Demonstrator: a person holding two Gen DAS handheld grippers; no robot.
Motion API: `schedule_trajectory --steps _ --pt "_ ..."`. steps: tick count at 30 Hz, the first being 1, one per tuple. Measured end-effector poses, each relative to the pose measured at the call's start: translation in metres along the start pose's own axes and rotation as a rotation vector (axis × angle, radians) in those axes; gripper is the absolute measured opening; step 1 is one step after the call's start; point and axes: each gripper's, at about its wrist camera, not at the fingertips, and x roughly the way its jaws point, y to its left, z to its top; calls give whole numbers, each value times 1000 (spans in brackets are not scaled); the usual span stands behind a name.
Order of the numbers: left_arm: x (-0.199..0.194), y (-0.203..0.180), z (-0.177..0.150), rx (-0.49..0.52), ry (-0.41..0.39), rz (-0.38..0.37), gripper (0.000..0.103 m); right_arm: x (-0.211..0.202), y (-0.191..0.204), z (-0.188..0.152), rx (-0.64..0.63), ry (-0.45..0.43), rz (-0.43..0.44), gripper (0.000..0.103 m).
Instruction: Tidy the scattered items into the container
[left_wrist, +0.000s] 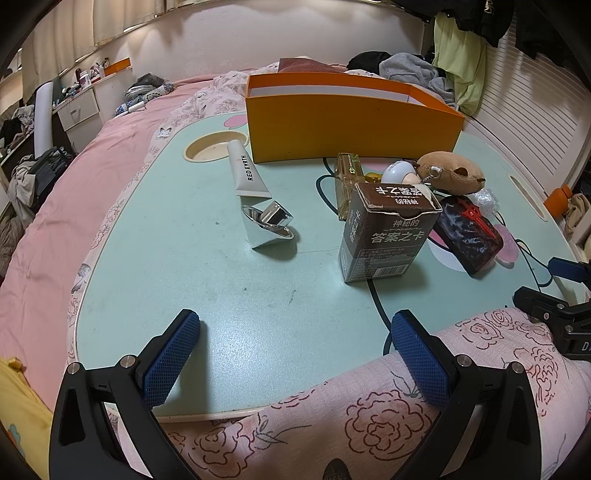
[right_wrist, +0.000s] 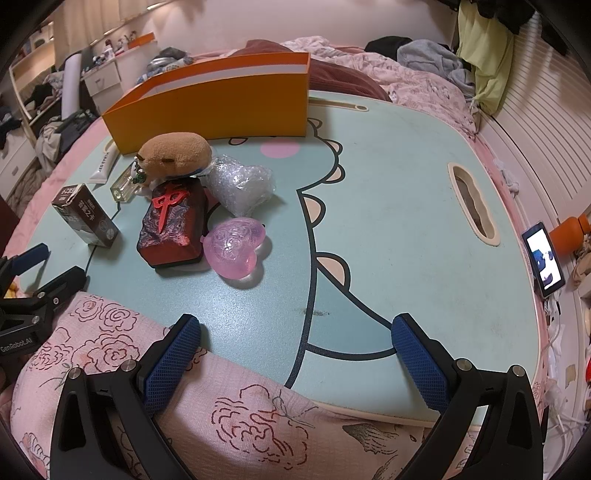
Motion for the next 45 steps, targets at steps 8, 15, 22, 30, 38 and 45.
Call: schedule_trajectory --steps 8,15,22,30,38,45 --pt "0 0 0 1 3 -3 103 0 0 1 0 1 0 103" --pt "1 2 0 9 3 -30 103 1 0 2 -1 4 2 103" --pt "-24 27 7 -101 -115 -176 103 1 -1 2 -3 5 6 103" --pt "-44 57 26 -94 -268 -20 102 1 -1 2 -4 8 8 103" --pt "-8 62 37 -87 -178 -110 89 2 -2 4 -8 14 13 103" --pt "20 54 46 -80 -101 -117 68 2 -2 5 -8 18 13 103"
